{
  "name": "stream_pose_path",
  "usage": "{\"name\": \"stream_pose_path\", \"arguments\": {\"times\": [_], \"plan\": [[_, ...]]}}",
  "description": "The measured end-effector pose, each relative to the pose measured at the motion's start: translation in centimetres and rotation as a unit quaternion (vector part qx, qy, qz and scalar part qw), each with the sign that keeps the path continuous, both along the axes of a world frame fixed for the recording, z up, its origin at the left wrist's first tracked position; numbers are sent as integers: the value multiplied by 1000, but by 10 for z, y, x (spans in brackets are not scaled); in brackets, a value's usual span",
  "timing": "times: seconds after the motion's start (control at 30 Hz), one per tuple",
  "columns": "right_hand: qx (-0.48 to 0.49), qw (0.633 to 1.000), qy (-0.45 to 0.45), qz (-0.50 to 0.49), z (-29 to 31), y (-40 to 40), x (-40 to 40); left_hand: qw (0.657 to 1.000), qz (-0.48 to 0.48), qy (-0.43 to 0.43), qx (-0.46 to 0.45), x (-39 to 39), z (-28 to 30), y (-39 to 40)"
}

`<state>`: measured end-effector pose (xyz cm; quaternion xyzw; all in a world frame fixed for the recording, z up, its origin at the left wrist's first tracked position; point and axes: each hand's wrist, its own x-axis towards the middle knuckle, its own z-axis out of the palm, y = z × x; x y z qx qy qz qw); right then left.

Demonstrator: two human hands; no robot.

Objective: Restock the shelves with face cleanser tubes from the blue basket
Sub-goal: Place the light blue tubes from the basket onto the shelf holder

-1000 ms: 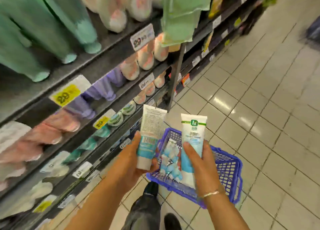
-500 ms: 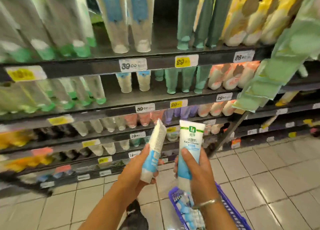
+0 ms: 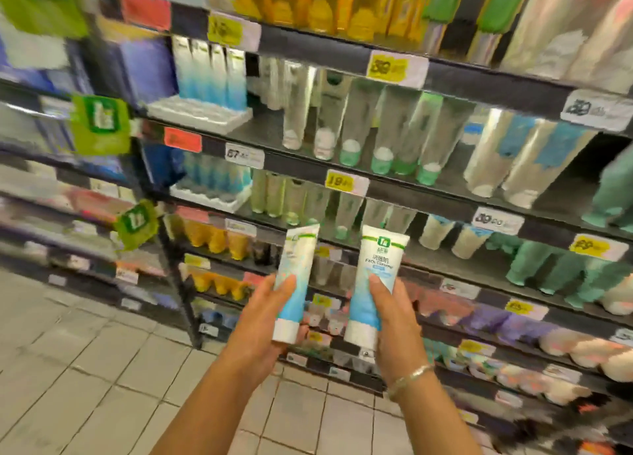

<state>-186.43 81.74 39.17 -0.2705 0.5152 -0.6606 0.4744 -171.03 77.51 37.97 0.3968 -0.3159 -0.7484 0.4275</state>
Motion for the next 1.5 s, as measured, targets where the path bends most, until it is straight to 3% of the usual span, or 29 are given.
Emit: {"name": "stream_pose_path", "arguments": {"times": [0.23, 0.5, 0.77, 1.23, 1.5], "plan": [[28, 997, 13, 67, 10, -73, 132, 993, 97, -55, -22, 150, 4, -40], [-38, 986, 28, 162, 39, -160, 240, 986, 147, -44, -59, 261, 22, -94], [-30, 981, 62, 182, 68, -259, 269, 979, 164, -61, -104, 282, 38, -158], [-198, 960, 159, 121, 111, -438, 302, 956, 244, -96, -132, 281, 65, -267], [-153, 952, 260, 46, 99, -481, 330, 955, 241, -76, -157, 292, 69, -293]]}}
